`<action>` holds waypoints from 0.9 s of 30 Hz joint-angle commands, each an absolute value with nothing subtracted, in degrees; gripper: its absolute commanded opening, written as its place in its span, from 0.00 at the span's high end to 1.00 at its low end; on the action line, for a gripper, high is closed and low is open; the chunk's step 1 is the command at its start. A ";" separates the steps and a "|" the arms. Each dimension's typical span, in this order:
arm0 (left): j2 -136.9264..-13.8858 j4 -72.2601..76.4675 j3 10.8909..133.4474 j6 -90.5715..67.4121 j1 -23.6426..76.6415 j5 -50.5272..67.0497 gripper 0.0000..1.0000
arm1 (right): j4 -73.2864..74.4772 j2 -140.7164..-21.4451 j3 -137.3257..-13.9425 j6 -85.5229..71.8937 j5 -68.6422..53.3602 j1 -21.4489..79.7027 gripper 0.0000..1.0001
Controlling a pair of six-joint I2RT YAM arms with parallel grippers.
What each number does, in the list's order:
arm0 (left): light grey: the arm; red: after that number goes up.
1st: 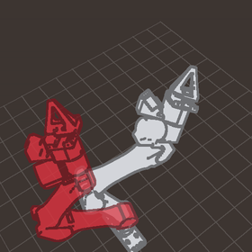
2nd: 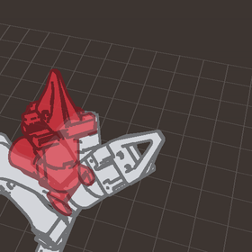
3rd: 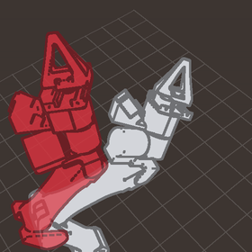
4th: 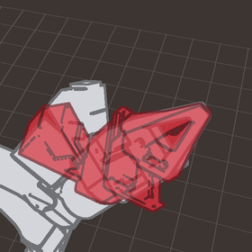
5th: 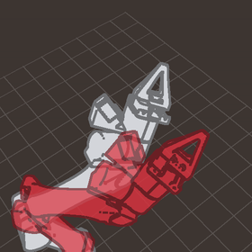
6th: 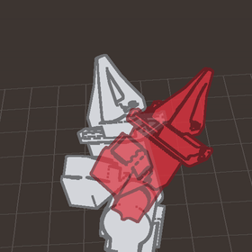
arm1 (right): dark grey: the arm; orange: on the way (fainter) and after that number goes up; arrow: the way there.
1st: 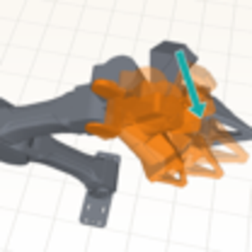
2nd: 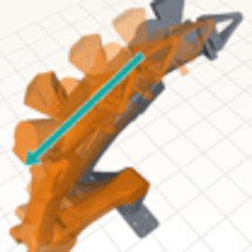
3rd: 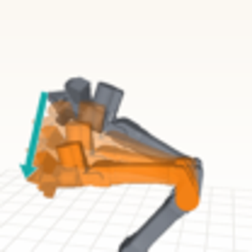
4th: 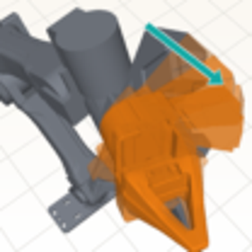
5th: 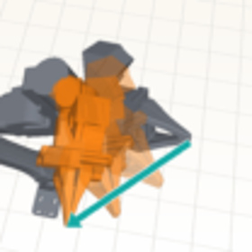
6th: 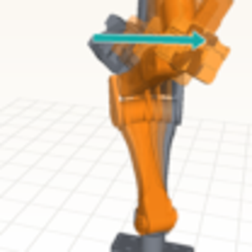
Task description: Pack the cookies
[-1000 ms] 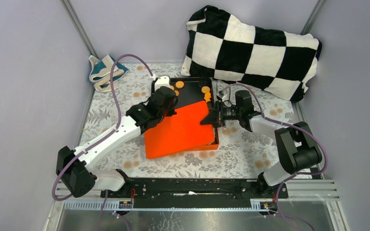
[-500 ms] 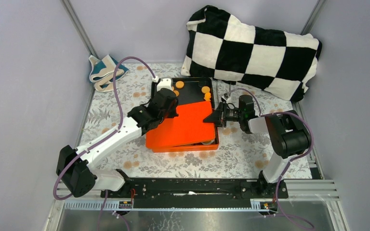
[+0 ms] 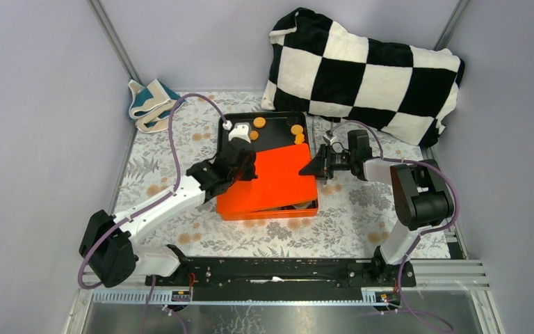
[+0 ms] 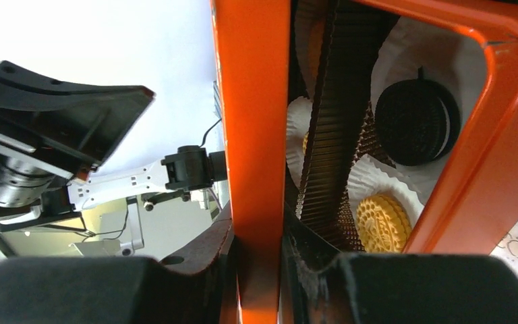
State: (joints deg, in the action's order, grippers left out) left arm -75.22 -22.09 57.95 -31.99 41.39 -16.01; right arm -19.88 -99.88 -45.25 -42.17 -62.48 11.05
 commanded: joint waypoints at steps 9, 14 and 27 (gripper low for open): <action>-70.84 -14.18 42.39 -35.94 43.46 -11.01 1.00 | -1.03 -101.88 -49.79 -28.62 -48.32 9.57 0.90; -70.69 -13.54 40.92 -35.88 43.54 -10.85 1.00 | -0.35 -101.16 -50.00 -28.78 -44.69 9.58 0.60; -73.01 -12.38 41.92 -35.08 43.55 -8.68 1.00 | 12.76 -89.74 -53.79 -26.95 -34.33 9.53 0.19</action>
